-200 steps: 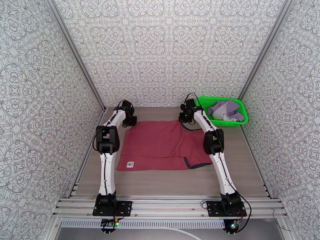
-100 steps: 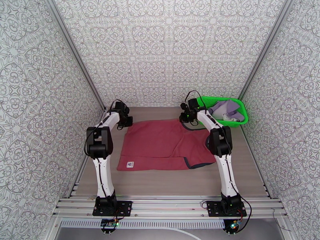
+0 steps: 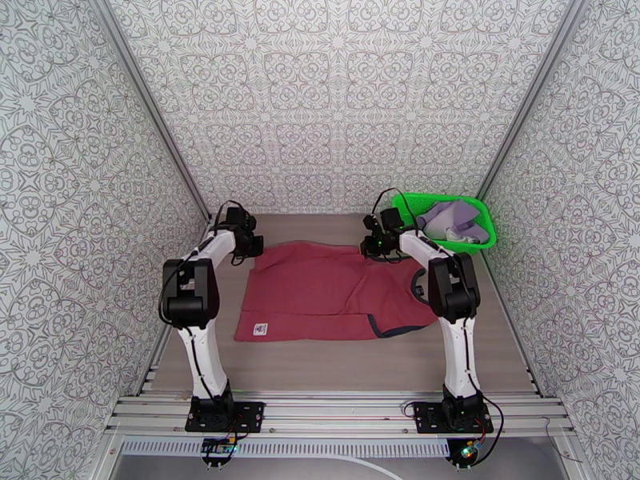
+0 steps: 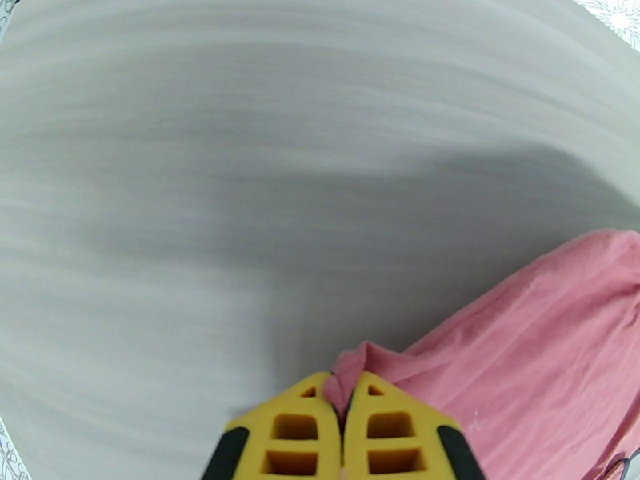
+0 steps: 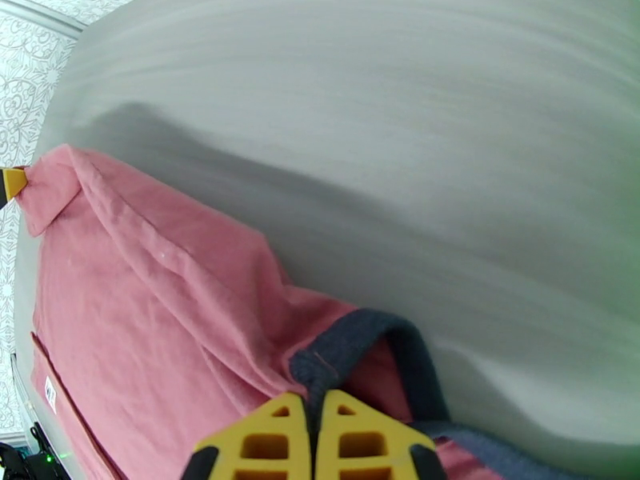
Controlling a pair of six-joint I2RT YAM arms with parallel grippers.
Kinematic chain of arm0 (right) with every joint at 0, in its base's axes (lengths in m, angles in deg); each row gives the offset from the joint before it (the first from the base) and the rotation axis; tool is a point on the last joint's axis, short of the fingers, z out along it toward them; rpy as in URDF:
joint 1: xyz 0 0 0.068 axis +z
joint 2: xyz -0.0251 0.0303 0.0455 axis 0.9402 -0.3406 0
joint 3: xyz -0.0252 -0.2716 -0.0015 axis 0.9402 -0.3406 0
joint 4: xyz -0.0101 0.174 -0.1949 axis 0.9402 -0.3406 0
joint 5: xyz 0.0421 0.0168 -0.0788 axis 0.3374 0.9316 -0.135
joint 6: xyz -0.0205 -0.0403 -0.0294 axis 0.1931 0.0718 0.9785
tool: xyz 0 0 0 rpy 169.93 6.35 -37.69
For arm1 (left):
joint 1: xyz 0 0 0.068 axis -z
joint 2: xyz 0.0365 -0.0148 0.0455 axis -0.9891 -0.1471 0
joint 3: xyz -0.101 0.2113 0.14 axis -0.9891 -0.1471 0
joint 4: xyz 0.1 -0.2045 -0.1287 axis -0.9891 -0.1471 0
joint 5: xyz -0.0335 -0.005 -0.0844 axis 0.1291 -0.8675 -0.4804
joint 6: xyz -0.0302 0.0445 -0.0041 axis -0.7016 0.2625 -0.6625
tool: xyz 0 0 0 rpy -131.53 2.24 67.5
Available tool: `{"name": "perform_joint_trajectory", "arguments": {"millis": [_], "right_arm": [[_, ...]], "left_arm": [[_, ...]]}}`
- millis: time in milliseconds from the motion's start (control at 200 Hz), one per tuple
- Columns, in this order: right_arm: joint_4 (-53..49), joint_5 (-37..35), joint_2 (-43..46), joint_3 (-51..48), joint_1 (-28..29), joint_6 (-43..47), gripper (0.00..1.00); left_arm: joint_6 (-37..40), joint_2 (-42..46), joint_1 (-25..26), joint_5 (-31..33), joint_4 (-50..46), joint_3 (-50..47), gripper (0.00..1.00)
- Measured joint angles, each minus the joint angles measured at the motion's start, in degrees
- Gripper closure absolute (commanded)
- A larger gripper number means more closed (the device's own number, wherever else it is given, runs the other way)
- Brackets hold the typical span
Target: Fold and stack the mixed laundry pile
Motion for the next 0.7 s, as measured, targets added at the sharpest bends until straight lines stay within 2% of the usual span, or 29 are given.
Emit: {"name": "perform_joint_trajectory", "arguments": {"millis": [385, 700], "right_arm": [[5.29, 0.02, 6.45, -11.54, 0.00, -0.02, 1.00], [8.35, 0.39, 9.73, -16.79, 0.02, -0.02, 1.00]], "left_arm": [[0.24, 5.99, -0.55, 2.08, 1.38, -6.95, 1.00], [0.68, 10.27, 0.48, 6.43, 1.75, -9.60, 1.00]]}}
